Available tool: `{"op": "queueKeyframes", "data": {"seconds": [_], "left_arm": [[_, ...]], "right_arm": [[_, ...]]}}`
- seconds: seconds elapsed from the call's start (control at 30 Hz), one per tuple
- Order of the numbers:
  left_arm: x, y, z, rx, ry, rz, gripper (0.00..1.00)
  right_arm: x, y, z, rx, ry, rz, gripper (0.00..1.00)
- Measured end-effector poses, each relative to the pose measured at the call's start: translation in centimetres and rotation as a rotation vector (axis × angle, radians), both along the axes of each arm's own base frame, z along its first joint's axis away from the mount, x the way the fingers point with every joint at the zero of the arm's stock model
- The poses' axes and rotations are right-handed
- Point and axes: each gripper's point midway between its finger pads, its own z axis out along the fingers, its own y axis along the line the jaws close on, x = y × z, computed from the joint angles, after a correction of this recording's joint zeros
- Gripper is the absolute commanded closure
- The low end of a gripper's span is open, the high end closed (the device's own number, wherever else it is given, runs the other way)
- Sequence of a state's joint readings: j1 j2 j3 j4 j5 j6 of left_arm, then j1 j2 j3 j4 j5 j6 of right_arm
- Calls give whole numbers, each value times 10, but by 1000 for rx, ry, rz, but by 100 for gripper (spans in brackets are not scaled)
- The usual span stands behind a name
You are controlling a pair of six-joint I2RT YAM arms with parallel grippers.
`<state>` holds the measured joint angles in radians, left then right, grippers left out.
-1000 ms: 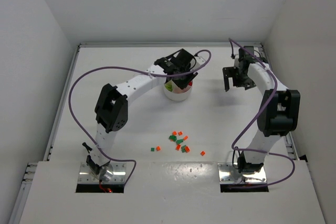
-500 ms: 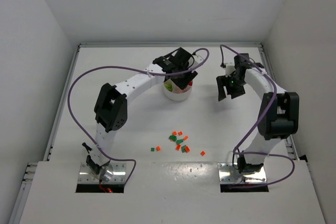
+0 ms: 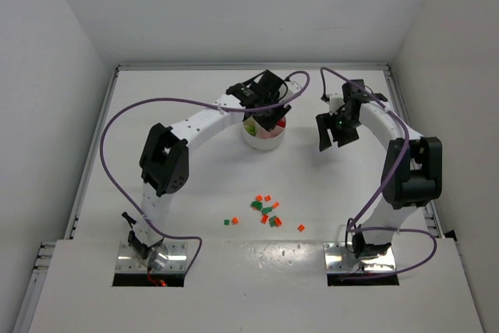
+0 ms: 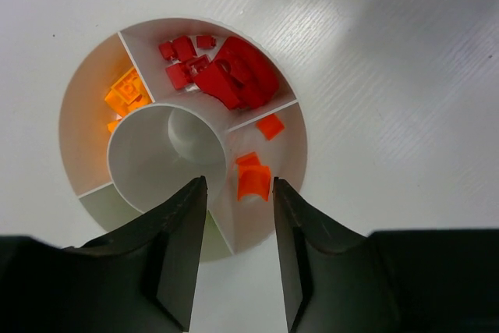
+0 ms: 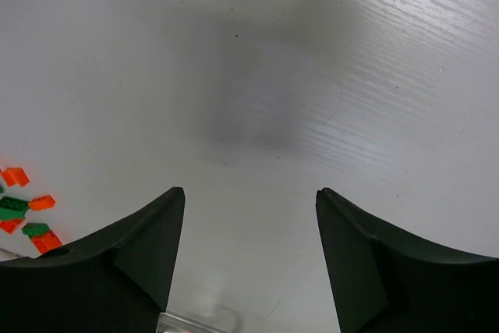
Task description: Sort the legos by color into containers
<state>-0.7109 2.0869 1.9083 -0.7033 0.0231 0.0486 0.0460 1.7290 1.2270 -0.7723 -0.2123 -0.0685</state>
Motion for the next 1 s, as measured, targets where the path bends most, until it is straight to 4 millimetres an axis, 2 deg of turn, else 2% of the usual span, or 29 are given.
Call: {"op": "queueKeyframes", "data": {"seconds": [0.13,0.2,0.3,0.43,0.53,0.57,0.6,0.67,0.77,0.9,1.0], "left_arm": [[0,0,0,-1,0,1,51],[0,0,0,0,0,1,46],[0,0,0,0,-1,1,46],[0,0,0,0,0,2,48],[1,1,2,-11,2,7,48],[2,2,4,-21,1,11,46],[2,3,9,-40,-6,17,44],[5,11,23,-81,-25,37,29],[11,33,63,-166,-81,91,3],[23,57,128,-299,-186,144,0],[29,74,151,-364,-209,189,0]], "right_arm": [[0,1,-1,0,3,2,32],[-1,1,-1,0,4,4,32],[-1,3,-2,-1,8,8,32],[-1,4,-3,1,12,12,42],[-4,8,-2,23,19,31,45],[-5,9,-2,31,20,40,50],[-7,12,-1,45,22,61,52],[-17,19,1,76,33,104,54],[-45,32,5,106,50,213,54],[-89,60,20,106,52,433,54],[-114,85,25,107,44,601,52]]}}
